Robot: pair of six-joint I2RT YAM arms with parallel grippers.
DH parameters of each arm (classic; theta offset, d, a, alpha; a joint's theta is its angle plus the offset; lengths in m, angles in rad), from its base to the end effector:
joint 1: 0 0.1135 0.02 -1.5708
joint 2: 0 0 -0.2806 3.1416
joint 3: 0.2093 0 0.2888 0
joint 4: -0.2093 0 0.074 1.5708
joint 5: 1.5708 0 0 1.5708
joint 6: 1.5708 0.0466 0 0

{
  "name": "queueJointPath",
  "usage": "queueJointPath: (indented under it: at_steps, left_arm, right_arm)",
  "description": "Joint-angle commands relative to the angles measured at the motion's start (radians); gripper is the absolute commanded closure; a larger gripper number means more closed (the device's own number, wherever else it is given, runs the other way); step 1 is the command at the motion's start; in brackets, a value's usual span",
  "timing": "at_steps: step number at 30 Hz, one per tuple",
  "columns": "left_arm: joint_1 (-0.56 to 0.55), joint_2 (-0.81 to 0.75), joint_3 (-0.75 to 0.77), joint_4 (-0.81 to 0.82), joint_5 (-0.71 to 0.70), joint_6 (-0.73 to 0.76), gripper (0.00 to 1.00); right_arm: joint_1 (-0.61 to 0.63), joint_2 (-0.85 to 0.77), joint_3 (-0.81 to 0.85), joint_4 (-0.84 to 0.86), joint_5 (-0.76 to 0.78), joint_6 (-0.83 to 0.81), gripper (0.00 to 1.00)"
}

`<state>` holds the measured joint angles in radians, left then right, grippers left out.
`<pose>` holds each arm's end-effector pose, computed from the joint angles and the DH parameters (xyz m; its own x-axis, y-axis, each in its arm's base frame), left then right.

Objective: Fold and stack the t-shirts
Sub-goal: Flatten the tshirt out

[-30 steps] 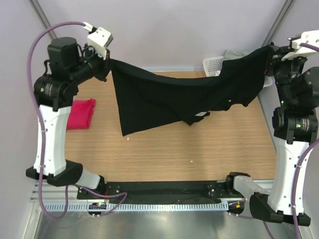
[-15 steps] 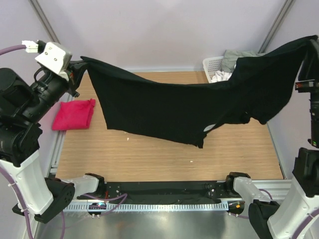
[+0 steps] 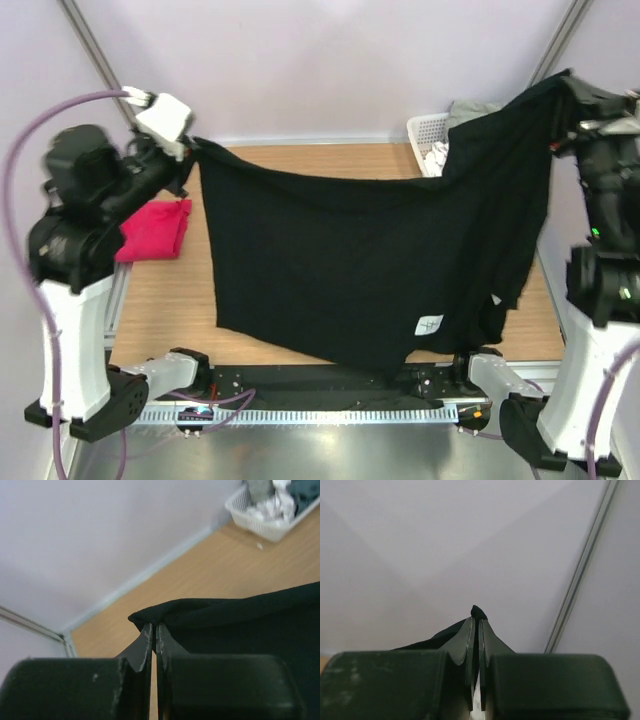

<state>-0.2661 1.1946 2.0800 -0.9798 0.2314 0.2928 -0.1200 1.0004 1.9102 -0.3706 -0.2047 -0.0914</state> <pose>0.1594 -0.0545 0.6199 0.0504 0.2775 -0.9594 0.4822 0.8345 0.2667 0.0976 -0.0022 0.6709 0.5127 -0.1518 -0.8450 -0.0092 0.9832 -0.1822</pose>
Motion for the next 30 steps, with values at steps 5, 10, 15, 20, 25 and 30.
queueJointPath:
  at_steps: [5, 10, 15, 20, 25, 30]
  left_arm:
    - [0.008, 0.029, -0.424, 0.125, -0.009, 0.029, 1.0]
    - [0.062, 0.164, -0.569, 0.274, 0.017, 0.055, 1.0]
    - [0.177, 0.466, -0.471, 0.351, 0.055, 0.057, 1.0]
    - [0.231, 0.733, -0.223, 0.33, 0.074, 0.069, 1.0]
    - [0.246, 0.893, -0.042, 0.265, 0.098, 0.01, 1.0]
    - [0.246, 0.807, 0.022, 0.308, 0.094, -0.026, 1.0]
  right_arm:
    - [-0.003, 0.141, -0.31, 0.1, -0.058, 0.015, 0.99]
    - [0.031, 0.427, -0.298, 0.142, -0.094, -0.016, 0.99]
    - [0.086, 0.758, -0.127, 0.134, -0.079, -0.103, 0.99]
    - [0.12, 1.101, 0.168, 0.111, -0.004, -0.126, 0.99]
    - [0.167, 1.248, 0.366, 0.099, 0.053, -0.104, 0.99]
    - [0.175, 1.122, 0.346, 0.14, 0.109, -0.102, 0.99]
